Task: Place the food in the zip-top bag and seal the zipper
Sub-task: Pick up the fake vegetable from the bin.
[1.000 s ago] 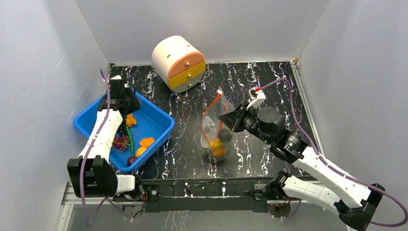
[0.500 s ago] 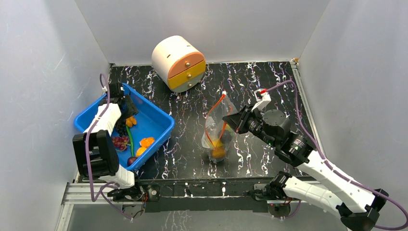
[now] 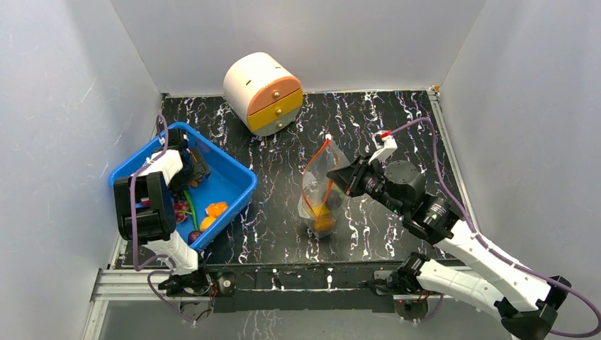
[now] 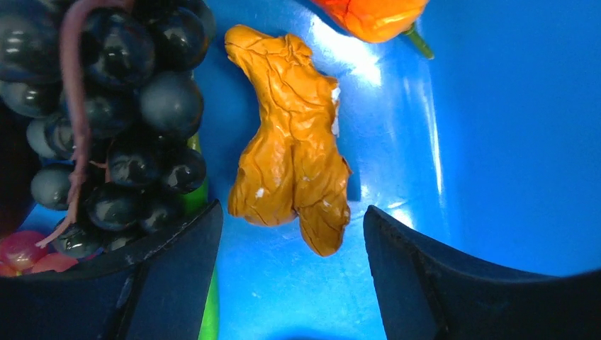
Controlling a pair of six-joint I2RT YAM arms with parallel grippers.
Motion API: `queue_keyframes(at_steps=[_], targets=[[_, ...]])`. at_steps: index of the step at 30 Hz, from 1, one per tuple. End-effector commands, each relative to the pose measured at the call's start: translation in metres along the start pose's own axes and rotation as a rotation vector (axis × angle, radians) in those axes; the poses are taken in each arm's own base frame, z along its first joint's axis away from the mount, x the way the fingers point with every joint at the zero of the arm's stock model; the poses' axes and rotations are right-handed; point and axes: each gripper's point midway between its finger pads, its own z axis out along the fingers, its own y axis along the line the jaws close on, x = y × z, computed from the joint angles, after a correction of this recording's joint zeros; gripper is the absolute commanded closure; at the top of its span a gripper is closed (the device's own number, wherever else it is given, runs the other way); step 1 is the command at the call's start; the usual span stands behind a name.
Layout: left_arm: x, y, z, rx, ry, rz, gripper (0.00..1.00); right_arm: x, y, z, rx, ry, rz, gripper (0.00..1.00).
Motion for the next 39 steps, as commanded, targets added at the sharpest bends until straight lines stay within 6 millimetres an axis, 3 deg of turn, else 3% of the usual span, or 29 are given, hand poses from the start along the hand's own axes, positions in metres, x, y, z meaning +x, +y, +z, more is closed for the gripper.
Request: queue_keyframes(at_steps=[1, 9, 16, 32, 39], targets=[[-0.003, 0.008, 0.005, -0.037, 0.016, 0.008, 0.28, -0.023, 0.017, -0.006, -0.061, -0.090, 0.018, 1.00], [-0.002, 0.002, 0.006, 0.001, 0.021, 0.014, 0.33, -0.028, 0.015, -0.013, -0.055, -0.112, 0.021, 1.00], [0.003, -0.002, 0.007, 0.019, 0.039, -0.003, 0.57, -0.027, 0.016, -0.014, -0.060, -0.111, 0.022, 1.00], [0.015, -0.007, -0.019, 0.069, 0.044, -0.083, 0.61, -0.024, 0.012, -0.011, -0.037, -0.097, 0.020, 1.00], [0.006, -0.004, -0.044, 0.088, -0.044, -0.093, 0.62, -0.022, 0.009, -0.008, -0.014, -0.079, 0.013, 1.00]])
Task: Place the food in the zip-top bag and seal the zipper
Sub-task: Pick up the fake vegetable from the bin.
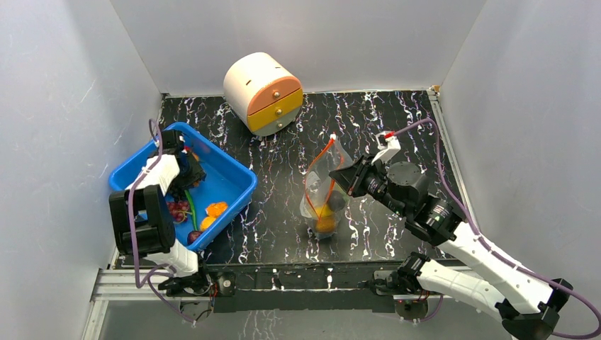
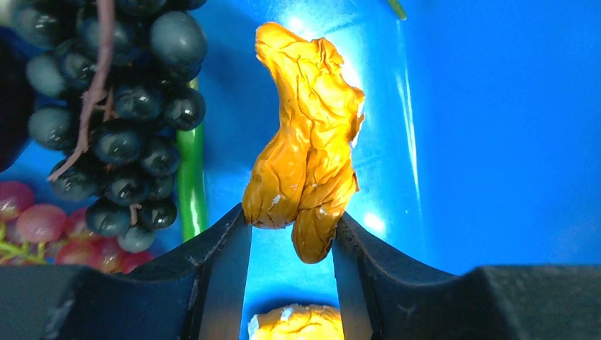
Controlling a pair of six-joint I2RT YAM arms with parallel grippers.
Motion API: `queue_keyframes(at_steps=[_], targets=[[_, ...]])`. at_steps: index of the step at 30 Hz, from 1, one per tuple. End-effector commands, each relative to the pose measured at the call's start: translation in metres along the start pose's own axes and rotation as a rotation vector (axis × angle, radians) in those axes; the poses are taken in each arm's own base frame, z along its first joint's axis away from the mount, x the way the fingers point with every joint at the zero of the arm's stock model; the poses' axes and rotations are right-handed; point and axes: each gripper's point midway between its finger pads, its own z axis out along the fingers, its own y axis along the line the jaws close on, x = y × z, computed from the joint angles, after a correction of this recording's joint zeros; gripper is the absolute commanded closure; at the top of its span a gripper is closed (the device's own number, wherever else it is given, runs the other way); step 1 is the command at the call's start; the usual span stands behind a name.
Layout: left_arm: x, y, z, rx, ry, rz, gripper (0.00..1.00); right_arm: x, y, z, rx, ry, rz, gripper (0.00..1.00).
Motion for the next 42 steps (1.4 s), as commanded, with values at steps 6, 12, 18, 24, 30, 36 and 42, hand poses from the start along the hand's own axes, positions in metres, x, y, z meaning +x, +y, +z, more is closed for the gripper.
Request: queue_keyframes(at_steps=[6, 12, 18, 24, 30, 36, 42], targets=[[-0.017, -0.009, -0.055, 0.091, -0.136, -0.025, 0.62, -0.012, 0.003, 0.000, 0.006, -0.039, -0.008, 1.00], [-0.028, -0.033, -0.099, 0.246, -0.213, -0.025, 0.62, -0.008, -0.002, 0.000, 0.034, -0.020, -0.015, 1.00], [-0.032, -0.066, -0.139, 0.445, -0.229, 0.016, 0.62, 0.000, -0.002, 0.006, 0.030, 0.003, 0.013, 1.00], [-0.027, -0.094, -0.181, 0.655, -0.257, 0.052, 0.62, 0.002, -0.004, 0.013, 0.048, 0.019, 0.014, 1.00], [-0.015, -0.126, -0.222, 0.866, -0.257, 0.114, 0.62, 0.002, -0.005, 0.021, 0.060, 0.016, 0.018, 1.00], [0.016, -0.167, -0.257, 1.028, -0.226, 0.263, 0.62, 0.000, -0.004, 0.033, 0.082, 0.027, 0.017, 1.00], [0.065, -0.203, -0.271, 1.156, -0.107, 0.408, 0.61, 0.002, 0.002, 0.041, 0.052, 0.033, 0.029, 1.00]])
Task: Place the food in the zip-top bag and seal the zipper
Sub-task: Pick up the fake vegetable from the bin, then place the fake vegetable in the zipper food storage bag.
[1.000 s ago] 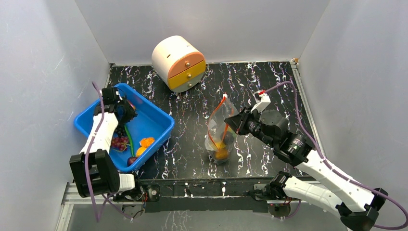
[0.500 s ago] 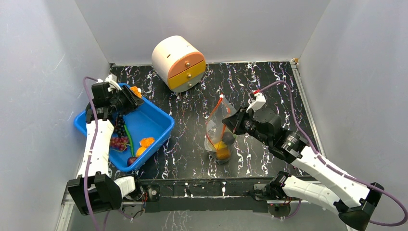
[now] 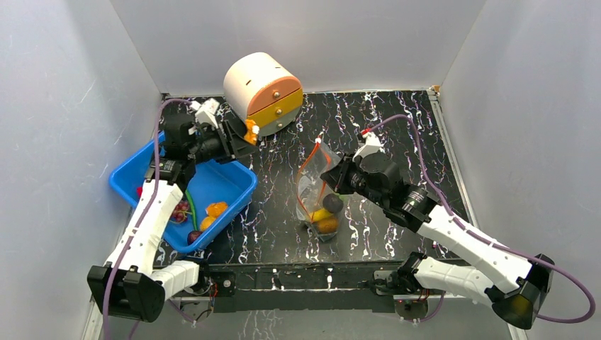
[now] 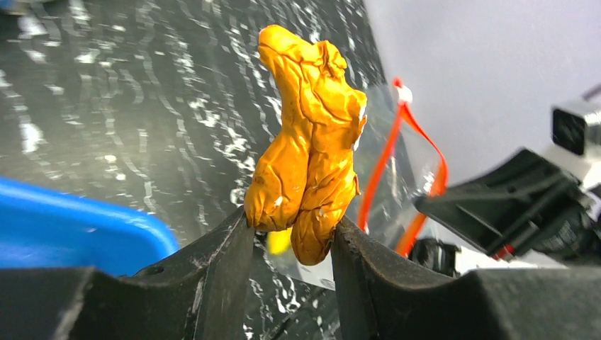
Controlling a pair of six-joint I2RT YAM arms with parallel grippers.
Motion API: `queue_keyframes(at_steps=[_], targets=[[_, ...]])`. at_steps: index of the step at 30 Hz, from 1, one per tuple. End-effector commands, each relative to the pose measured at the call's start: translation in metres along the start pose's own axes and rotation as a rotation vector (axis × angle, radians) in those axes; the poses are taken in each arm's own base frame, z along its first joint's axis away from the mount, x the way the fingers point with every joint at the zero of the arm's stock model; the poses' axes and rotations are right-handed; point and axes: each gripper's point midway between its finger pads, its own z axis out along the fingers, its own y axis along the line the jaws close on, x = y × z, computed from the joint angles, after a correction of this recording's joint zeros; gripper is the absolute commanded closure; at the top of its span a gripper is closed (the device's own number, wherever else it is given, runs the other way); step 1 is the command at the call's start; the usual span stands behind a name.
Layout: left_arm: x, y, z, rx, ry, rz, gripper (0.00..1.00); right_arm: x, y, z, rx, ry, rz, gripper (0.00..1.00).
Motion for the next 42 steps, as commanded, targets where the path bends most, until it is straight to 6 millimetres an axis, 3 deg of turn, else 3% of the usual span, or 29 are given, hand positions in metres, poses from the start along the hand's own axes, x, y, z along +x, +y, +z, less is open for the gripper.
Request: queue_keyframes(at_steps=[1, 6, 10, 14, 24, 37, 42], targets=[[0.012, -0.047, 0.006, 0.168, 0.075, 0.058, 0.61, -0.032, 0.031, -0.005, -0.095, -0.092, 0.029, 1.00], [0.034, -0.078, 0.010, 0.283, 0.133, 0.064, 0.60, -0.033, 0.034, 0.001, -0.100, -0.088, 0.029, 1.00], [0.064, -0.113, 0.010, 0.448, 0.220, 0.057, 0.58, -0.032, 0.037, 0.005, -0.109, -0.079, 0.030, 1.00], [0.089, -0.122, 0.015, 0.472, 0.293, 0.071, 0.57, -0.034, 0.041, 0.009, -0.114, -0.081, 0.031, 1.00], [0.128, -0.119, 0.027, 0.497, 0.404, 0.024, 0.54, -0.043, 0.053, 0.010, -0.147, -0.089, 0.037, 1.00], [0.149, -0.078, 0.052, 0.289, 0.468, 0.042, 0.53, -0.039, 0.063, 0.003, -0.225, -0.084, 0.038, 1.00], [0.152, -0.076, 0.059, 0.281, 0.482, 0.045, 0.53, -0.034, 0.064, 0.004, -0.247, -0.078, 0.046, 1.00]])
